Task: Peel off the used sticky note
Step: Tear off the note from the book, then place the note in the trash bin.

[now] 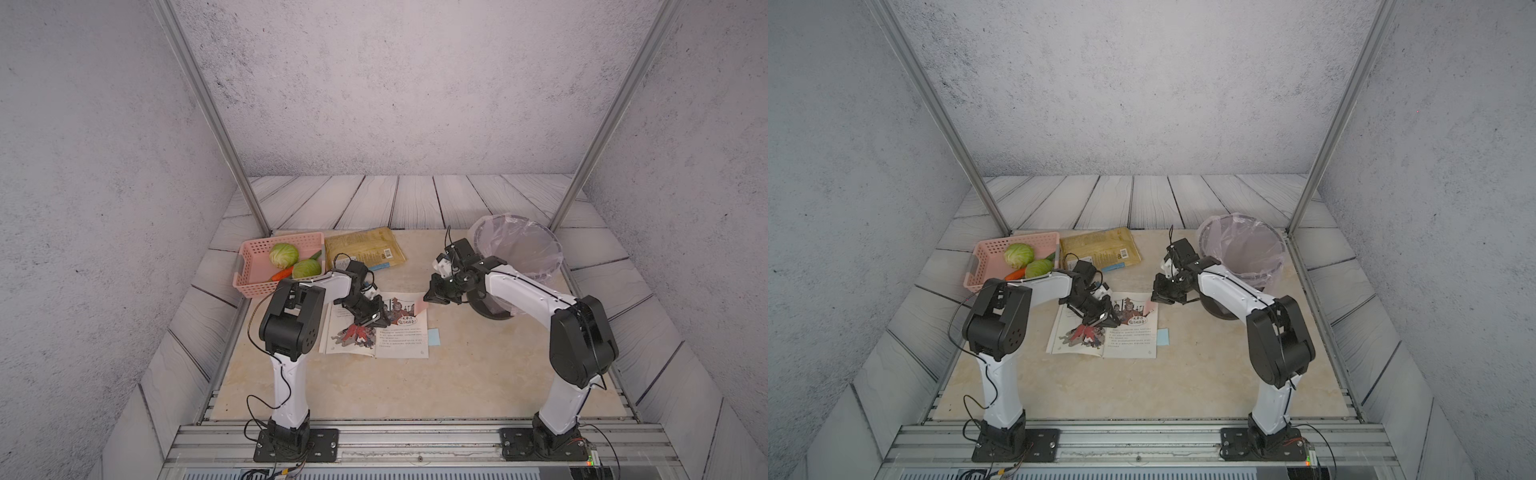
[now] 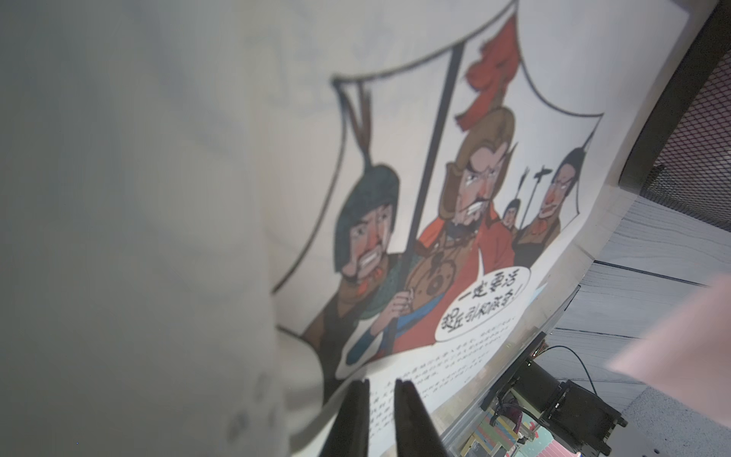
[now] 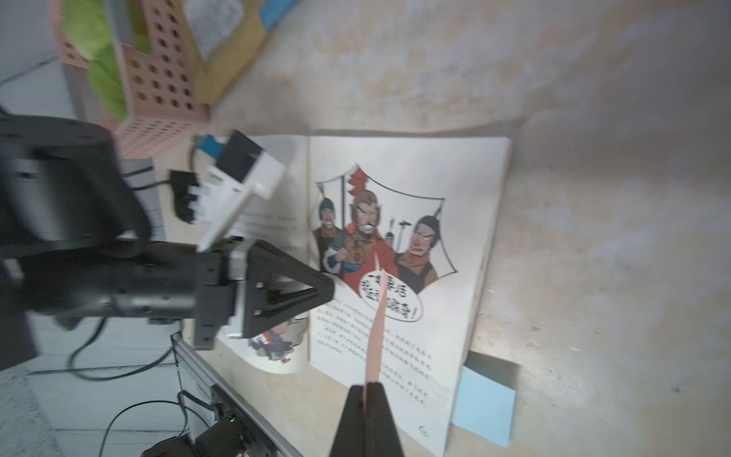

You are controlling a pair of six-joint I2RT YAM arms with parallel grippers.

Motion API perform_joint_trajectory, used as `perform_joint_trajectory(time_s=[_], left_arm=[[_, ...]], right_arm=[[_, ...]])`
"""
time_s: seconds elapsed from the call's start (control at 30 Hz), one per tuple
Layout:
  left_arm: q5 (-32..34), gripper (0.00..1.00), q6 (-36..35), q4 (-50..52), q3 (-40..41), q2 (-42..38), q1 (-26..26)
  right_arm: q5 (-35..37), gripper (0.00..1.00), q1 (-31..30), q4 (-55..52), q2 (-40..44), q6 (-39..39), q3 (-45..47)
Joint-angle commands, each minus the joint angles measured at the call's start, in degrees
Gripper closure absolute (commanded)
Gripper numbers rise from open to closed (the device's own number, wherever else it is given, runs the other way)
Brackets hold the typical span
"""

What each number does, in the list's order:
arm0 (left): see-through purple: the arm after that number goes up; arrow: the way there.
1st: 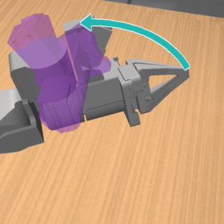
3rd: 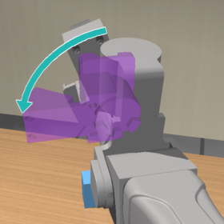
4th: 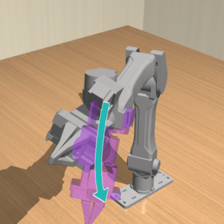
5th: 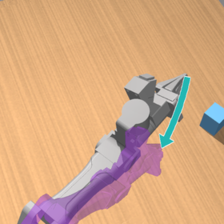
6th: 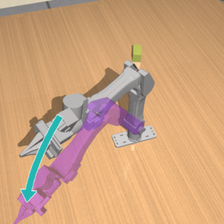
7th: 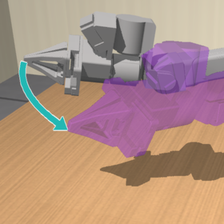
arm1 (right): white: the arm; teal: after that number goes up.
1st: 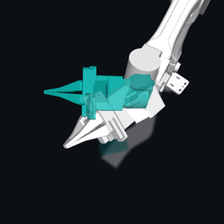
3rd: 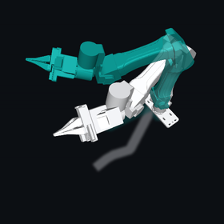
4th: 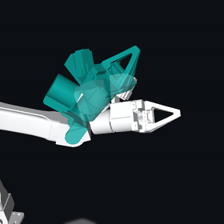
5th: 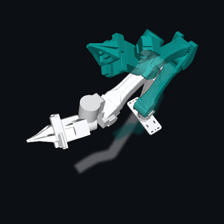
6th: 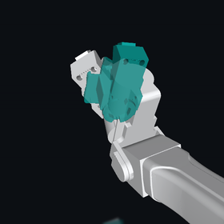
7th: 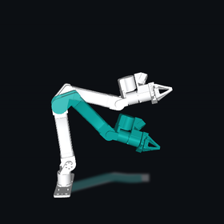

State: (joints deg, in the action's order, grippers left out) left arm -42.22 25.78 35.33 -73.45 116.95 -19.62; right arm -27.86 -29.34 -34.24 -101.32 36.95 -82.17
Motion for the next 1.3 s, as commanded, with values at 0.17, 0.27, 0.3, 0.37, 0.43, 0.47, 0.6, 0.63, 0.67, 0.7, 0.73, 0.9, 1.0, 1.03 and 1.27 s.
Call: perform_joint_trajectory(time_s=[0.17,0.27,0.3,0.37,0.43,0.47,0.6,0.63,0.67,0.7,0.73,0.9,1.0,1.03,1.27], left_arm=[[3.81,0.82,-0.31,3.15,1.59,2.08,0.46],[3.74,0.82,-0.24,3.09,1.68,1.95,0.46],[3.72,0.82,-0.21,3.03,1.68,1.92,0.46],[3.65,0.82,-0.21,2.90,1.77,1.88,0.43],[3.63,0.82,-0.14,2.85,1.81,1.88,0.46],[3.56,0.82,-0.13,2.89,1.81,1.88,0.46],[3.54,0.82,-0.09,2.80,1.93,1.65,0.40],[3.61,0.82,-0.12,2.75,1.98,1.58,0.43],[3.63,0.82,-0.18,2.66,2.15,1.47,0.41],[3.71,0.82,-0.17,2.64,2.23,1.38,0.41],[3.72,0.82,-0.13,2.64,2.26,1.34,0.45],[3.64,0.82,-0.12,2.64,2.26,1.17,0.43],[3.55,0.82,-0.05,2.64,2.18,1.33,0.45],[3.55,0.82,-0.05,2.62,2.17,1.29,0.40],[2.95,0.82,0.48,2.51,2.18,0.27,0.37]], right_arm=[[7.17,1.00,1.83,-13.94,11.02,-5.69,-10.64],[12.81,1.00,4.15,-16.69,15.61,-7.49,-13.54],[14.58,1.00,4.89,-16.41,17.31,-8.00,-13.52],[17.41,1.00,7.16,-15.94,20.77,-9.01,-13.68],[18.61,1.00,10.39,-16.19,22.89,-9.49,-14.16],[18.64,1.00,12.10,-16.28,23.92,-9.59,-14.44],[18.76,1.00,18.24,-15.99,26.18,-10.27,-14.99],[18.84,1.00,19.41,-15.81,26.50,-10.38,-14.91],[18.84,1.00,20.44,-15.63,26.71,-10.48,-14.80],[18.74,1.00,21.46,-15.49,26.85,-10.61,-14.68],[18.51,1.00,22.28,-15.38,26.90,-10.68,-14.56],[18.80,0.99,24.80,-15.47,26.88,-11.10,-13.31],[17.99,0.79,25.20,-15.54,26.54,-11.19,-12.60],[17.79,0.76,25.22,-15.65,26.38,-11.20,-12.46],[17.34,0.55,25.39,-17.44,25.81,-11.72,-13.19]])
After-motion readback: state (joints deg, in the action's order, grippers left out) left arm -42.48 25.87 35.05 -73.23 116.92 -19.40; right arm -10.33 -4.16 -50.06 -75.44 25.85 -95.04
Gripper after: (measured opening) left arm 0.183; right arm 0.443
